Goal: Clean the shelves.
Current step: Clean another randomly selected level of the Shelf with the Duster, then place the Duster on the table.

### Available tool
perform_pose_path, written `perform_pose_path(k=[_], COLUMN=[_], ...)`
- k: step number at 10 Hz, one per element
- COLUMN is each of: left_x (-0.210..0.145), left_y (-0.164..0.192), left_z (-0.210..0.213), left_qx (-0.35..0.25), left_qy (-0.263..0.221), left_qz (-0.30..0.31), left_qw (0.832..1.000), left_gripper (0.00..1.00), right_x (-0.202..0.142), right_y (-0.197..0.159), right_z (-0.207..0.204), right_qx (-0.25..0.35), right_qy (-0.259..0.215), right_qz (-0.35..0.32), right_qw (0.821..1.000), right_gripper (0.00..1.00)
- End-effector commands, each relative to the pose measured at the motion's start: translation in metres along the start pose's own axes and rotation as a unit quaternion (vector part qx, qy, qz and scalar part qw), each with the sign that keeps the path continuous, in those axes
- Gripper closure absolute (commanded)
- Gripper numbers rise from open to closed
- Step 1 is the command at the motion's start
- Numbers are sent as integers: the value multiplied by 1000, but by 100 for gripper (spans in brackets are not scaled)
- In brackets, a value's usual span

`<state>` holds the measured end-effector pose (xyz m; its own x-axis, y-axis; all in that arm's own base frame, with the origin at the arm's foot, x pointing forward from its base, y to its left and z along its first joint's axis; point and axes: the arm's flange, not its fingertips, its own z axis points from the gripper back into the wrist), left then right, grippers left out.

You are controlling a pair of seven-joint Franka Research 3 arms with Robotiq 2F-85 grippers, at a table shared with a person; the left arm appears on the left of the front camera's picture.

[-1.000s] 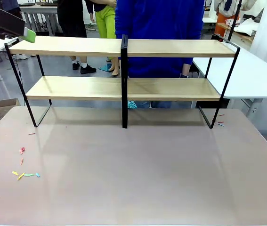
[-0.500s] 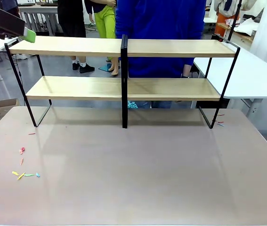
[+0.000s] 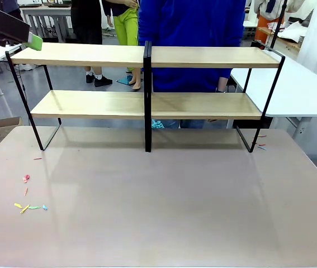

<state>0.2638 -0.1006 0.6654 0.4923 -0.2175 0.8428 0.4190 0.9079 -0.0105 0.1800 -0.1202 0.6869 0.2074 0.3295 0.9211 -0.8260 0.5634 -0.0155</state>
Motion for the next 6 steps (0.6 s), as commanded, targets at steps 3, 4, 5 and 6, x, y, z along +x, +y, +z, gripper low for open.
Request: perform_pose_path(k=[3,4,5,6], left_x=[0,0,0,0], left_y=[1,1,1,1], left_z=[1,1,1,1], left_qx=[3,3,3,3], left_qy=[0,0,0,0], left_qz=[-1,-1,-1,-1], left_qw=[1000,1000,1000,1000], left_gripper=[0,0,0,0], right_x=[1,1,1,1], right_y=[4,4,4,4], right_z=[0,0,0,0], right_qx=[1,1,1,1], right_qy=[-5,-5,-5,-5], right_qz=[-2,-2,-2,-2], right_qw=[1000,1000,1000,1000], right_gripper=[88,88,88,88])
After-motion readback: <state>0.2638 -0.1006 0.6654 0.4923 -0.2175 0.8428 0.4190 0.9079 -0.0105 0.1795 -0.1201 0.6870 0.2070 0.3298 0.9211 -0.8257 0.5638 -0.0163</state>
